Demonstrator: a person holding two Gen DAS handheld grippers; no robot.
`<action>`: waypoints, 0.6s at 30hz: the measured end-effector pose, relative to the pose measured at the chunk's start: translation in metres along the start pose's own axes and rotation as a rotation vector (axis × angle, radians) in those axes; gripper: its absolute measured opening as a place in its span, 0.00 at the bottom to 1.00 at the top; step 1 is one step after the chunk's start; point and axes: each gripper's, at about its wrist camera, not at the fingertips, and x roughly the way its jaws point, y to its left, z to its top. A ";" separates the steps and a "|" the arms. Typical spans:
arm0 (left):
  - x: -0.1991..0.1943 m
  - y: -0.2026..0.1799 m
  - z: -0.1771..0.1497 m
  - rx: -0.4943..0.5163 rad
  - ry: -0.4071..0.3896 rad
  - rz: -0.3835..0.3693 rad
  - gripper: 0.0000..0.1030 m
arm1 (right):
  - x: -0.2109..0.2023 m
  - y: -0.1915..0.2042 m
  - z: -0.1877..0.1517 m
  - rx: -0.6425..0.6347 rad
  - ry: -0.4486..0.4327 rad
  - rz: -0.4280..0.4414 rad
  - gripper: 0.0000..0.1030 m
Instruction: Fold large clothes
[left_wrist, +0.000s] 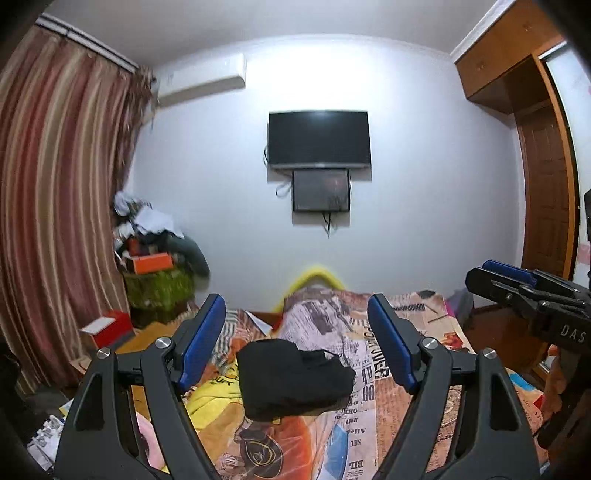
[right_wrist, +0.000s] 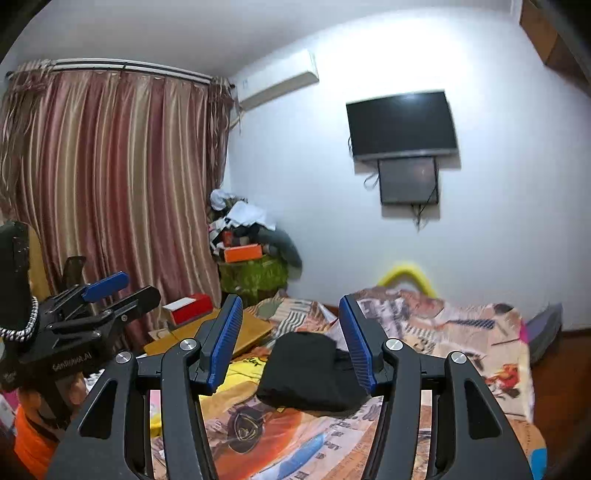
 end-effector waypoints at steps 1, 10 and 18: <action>-0.008 -0.003 -0.003 -0.010 -0.010 -0.008 0.77 | -0.005 0.003 -0.002 -0.005 -0.006 -0.002 0.49; -0.040 -0.013 -0.019 -0.032 -0.050 0.051 0.99 | -0.010 0.004 -0.009 0.016 -0.020 -0.098 0.83; -0.039 -0.013 -0.028 -0.069 -0.023 0.079 0.99 | -0.008 -0.003 -0.010 0.029 -0.013 -0.137 0.99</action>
